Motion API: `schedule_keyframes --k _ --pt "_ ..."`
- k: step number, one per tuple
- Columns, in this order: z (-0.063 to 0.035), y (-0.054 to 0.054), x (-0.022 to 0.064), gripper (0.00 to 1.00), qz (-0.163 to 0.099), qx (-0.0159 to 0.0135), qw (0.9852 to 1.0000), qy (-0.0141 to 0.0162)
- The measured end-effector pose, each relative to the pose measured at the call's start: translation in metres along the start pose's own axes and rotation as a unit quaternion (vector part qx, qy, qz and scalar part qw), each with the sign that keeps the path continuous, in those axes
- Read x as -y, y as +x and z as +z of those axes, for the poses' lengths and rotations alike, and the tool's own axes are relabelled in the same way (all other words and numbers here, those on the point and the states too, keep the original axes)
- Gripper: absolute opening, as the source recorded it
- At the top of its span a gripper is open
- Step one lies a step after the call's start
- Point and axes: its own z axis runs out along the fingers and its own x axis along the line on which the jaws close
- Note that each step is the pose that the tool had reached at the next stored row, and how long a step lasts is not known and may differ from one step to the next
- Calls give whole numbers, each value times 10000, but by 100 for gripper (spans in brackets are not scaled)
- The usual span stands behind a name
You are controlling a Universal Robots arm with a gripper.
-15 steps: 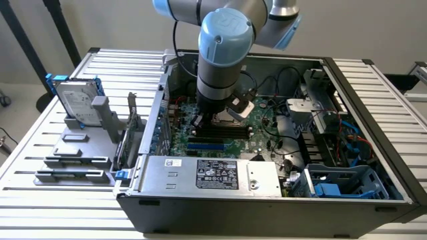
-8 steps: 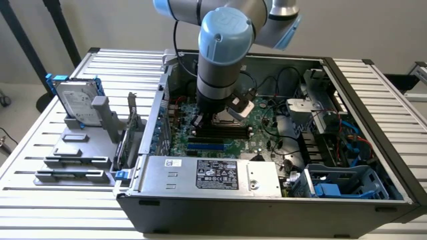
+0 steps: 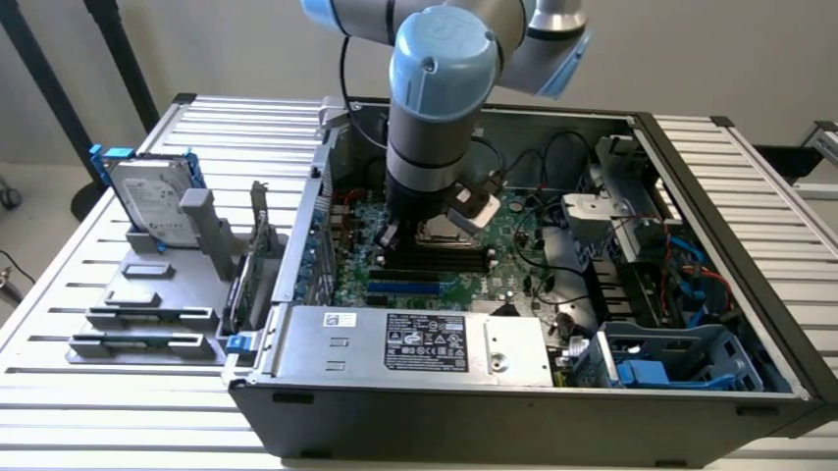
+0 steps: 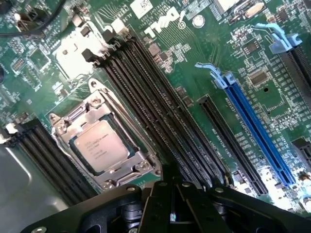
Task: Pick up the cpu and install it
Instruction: 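Install the first cpu locking lever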
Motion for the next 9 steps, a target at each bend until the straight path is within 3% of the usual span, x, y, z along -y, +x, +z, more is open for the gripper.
schedule_keyframes --k 5,9 --pt "-170 41 40 11 1 1 10000 2" --pt "-230 104 91 11 -4 1 10000 3"
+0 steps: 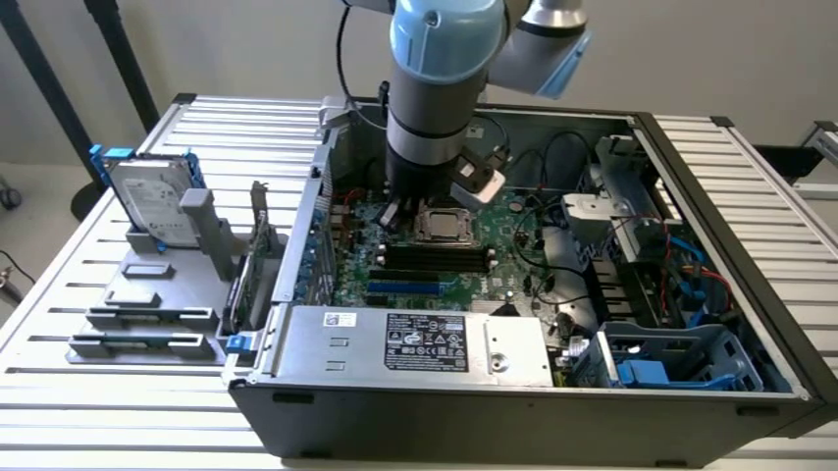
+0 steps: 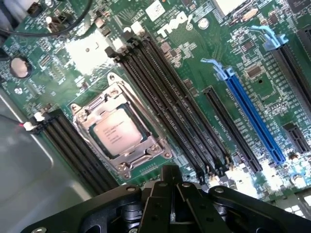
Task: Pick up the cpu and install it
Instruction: 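Install the first cpu locking lever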
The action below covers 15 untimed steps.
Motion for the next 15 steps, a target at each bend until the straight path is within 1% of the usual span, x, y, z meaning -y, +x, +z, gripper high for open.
schedule_keyframes --k 3,6,10,15 --pt "-7 74 55 11 -17 4 10000 4" --pt "-25 119 90 11 -65 14 10000 14" --pt "-41 132 101 11 -222 47 9997 46" --pt "-42 132 101 11 -223 49 9997 46"
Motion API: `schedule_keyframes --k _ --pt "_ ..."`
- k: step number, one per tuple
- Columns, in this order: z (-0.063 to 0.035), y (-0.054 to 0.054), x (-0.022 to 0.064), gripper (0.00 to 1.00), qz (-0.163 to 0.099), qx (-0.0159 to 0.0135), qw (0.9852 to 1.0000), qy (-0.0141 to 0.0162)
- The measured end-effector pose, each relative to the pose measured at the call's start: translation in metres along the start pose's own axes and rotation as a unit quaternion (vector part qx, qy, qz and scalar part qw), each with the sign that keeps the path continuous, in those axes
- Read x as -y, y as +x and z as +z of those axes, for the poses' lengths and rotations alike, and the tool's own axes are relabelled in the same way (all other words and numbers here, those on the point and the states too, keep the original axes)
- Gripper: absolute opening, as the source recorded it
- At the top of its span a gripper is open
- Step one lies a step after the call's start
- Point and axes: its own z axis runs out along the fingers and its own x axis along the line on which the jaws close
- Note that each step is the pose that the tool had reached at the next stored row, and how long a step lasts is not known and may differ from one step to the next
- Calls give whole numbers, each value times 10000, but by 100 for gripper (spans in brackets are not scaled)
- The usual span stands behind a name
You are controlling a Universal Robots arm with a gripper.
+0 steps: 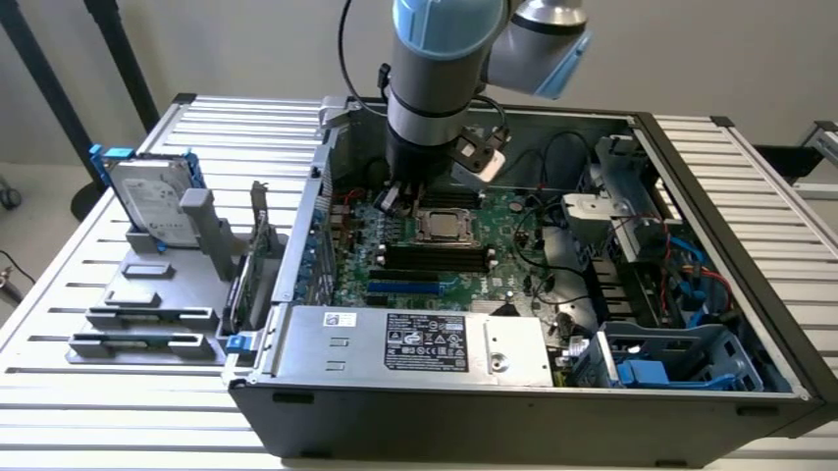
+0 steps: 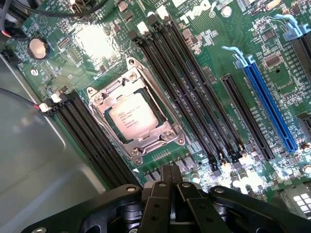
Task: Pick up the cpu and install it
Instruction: 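Install the first cpu locking lever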
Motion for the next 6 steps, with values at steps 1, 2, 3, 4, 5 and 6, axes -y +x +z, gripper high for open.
schedule_keyframes --k 1,2,3,4,5,6 --pt "0 0 0 11 0 0 10000 0" --pt "0 0 0 11 0 0 10000 0" --pt "0 0 0 11 0 0 10000 0" --pt "0 0 0 11 0 0 10000 0" --pt "0 0 0 11 0 0 10000 0" --pt "0 0 0 11 0 0 10000 0"
